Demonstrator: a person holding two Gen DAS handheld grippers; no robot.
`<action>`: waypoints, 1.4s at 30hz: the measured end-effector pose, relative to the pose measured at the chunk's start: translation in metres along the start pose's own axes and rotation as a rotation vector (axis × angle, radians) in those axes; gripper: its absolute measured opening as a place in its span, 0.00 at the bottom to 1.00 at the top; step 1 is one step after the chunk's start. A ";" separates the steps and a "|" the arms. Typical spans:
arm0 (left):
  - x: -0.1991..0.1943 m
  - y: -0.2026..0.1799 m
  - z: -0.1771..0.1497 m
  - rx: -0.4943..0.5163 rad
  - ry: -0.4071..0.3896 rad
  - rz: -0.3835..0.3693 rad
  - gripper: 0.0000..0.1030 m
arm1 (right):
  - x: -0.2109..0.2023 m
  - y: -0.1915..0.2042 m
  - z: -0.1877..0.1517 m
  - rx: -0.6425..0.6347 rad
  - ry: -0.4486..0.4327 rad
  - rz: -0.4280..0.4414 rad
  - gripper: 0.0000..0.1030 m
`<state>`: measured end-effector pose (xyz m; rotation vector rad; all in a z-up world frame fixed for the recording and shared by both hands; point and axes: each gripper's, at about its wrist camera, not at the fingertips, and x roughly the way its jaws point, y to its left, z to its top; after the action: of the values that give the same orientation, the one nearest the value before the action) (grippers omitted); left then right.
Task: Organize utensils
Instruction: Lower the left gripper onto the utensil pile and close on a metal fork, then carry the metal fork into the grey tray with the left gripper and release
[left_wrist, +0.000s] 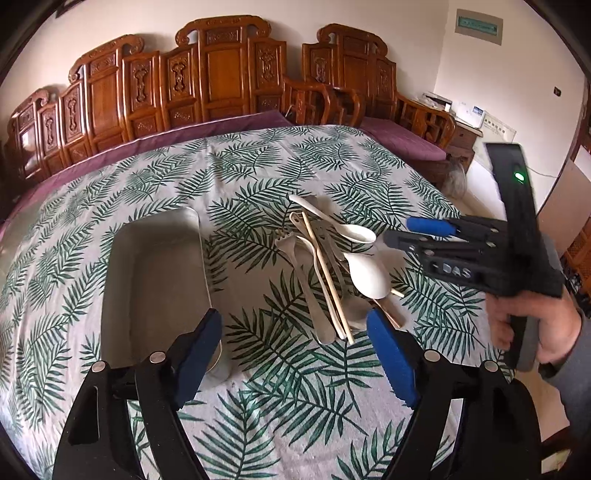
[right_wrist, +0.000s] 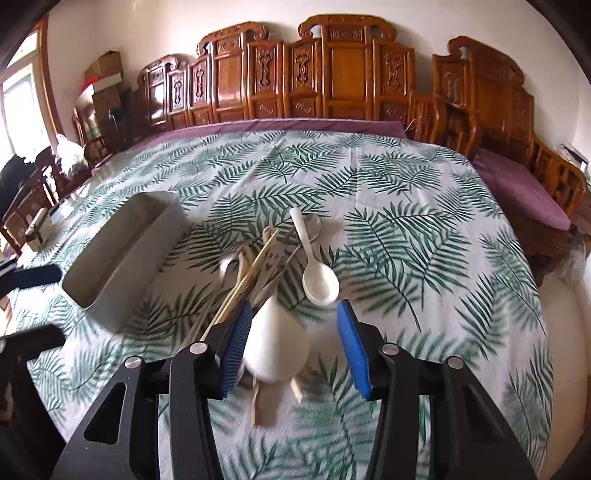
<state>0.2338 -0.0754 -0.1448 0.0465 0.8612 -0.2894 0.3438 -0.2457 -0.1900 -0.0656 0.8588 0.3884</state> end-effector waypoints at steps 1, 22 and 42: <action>0.003 0.000 0.002 0.001 0.002 -0.007 0.71 | 0.007 -0.001 0.003 -0.003 0.008 -0.001 0.46; 0.047 -0.001 0.023 -0.029 0.053 -0.036 0.66 | 0.119 -0.019 0.049 -0.084 0.218 -0.054 0.10; 0.133 -0.004 0.036 -0.053 0.184 -0.011 0.26 | 0.017 -0.052 -0.026 0.016 0.166 -0.038 0.08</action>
<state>0.3405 -0.1159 -0.2211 0.0196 1.0516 -0.2751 0.3543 -0.2944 -0.2251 -0.1007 1.0231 0.3436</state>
